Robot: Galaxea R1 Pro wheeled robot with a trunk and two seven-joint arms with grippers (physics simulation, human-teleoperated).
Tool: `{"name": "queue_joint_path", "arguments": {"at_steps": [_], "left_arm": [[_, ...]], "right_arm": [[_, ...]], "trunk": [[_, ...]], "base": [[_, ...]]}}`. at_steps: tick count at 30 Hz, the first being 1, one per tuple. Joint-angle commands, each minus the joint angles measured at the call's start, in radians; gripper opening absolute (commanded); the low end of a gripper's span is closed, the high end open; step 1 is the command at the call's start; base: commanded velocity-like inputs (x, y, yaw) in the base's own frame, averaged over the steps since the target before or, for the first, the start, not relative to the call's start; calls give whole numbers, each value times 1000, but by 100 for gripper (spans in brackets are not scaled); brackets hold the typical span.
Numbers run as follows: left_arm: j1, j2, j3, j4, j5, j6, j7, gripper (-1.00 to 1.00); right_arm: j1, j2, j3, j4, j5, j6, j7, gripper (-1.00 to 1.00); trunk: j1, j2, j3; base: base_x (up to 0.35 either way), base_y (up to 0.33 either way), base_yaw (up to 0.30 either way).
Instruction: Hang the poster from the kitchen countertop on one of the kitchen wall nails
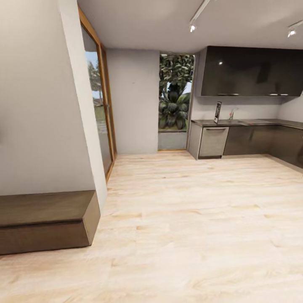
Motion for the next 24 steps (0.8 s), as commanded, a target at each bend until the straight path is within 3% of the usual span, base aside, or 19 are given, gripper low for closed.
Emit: {"name": "queue_joint_path", "arguments": {"at_steps": [1, 15, 24], "left_arm": [[0, 1, 1, -2, -3, -2, 1, 100], [0, 13, 1, -2, -1, -2, 1, 100], [0, 14, 1, -2, -1, -2, 0, 100]], "right_arm": [[-1, 0, 0, 1, 1, -3, 0, 100], [-1, 0, 0, 1, 1, -3, 0, 100], [-1, 0, 0, 1, 1, -3, 0, 100]], "trunk": [[1, 0, -1], [1, 0, 3], [1, 0, 6]], "base": [[334, -90, -141], [332, -78, -240], [93, -15, -261]]}}
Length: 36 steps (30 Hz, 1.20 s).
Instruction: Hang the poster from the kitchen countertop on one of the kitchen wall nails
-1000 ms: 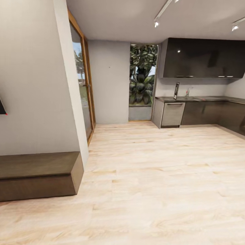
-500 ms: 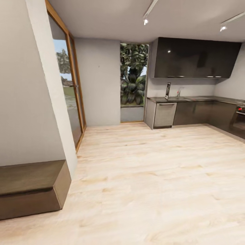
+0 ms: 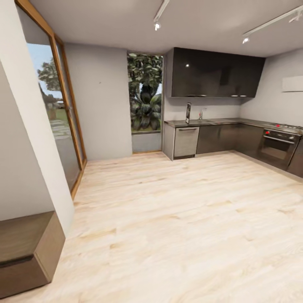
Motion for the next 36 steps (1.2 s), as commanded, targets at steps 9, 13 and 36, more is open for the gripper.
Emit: {"name": "queue_joint_path", "arguments": {"at_steps": [9, 13, 36], "left_arm": [[1, 0, 1, -1, -3, 1, 2, 100], [1, 0, 1, -1, -3, 1, 2, 100], [0, 0, 3, -2, -3, 0, 2, 100]], "right_arm": [[-1, 0, 0, 1, 1, -3, 0, 100], [-1, 0, 0, 1, 1, -3, 0, 100], [-1, 0, 0, 1, 1, -3, 0, 100]], "trunk": [[0, 0, 0], [0, 0, 0], [0, 0, 0]], "base": [[247, -108, -68], [307, -169, -5], [322, -80, 0]]}}
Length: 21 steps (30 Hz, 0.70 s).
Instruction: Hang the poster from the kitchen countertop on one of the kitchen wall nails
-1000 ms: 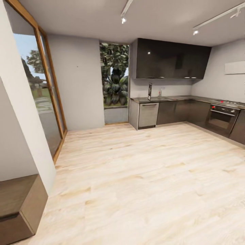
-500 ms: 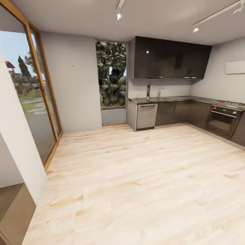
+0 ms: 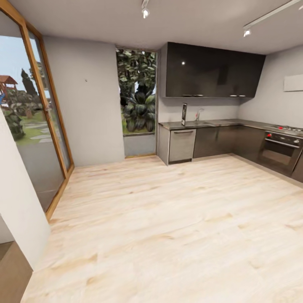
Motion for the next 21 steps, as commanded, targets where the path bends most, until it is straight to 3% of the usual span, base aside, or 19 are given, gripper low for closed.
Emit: {"name": "queue_joint_path", "arguments": {"at_steps": [1, 9, 21], "left_arm": [[0, 0, 1, -1, -3, -2, 1, 100], [0, 0, 1, -1, -3, -2, 1, 100], [0, 0, 1, -1, -3, -2, 1, 100]], "right_arm": [[-1, 0, 0, 1, 1, -3, 0, 100], [-1, 0, 0, 1, 1, -3, 0, 100], [-1, 0, 0, 2, 2, -3, 0, 100]], "trunk": [[1, 0, -1], [1, 0, -1], [1, 0, -1]], "base": [[332, -1, 0], [332, -14, 0], [333, -101, 0]]}}
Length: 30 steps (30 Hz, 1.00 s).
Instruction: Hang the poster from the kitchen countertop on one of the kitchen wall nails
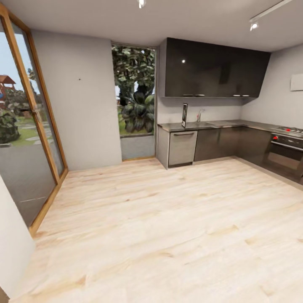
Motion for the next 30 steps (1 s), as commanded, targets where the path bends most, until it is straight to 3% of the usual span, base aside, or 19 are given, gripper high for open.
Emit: {"name": "queue_joint_path", "arguments": {"at_steps": [1, 30], "left_arm": [[0, 0, 1, -1, -3, -2, 1, 100], [1, 0, 1, 0, -3, -2, 1, 100]], "right_arm": [[-1, 0, 0, 1, 1, -3, 0, 100], [-1, 0, 0, 2, 1, -3, 0, 100]], "trunk": [[1, 0, -1], [1, 0, -1]], "base": [[333, -114, 0], [332, -124, 0]]}}
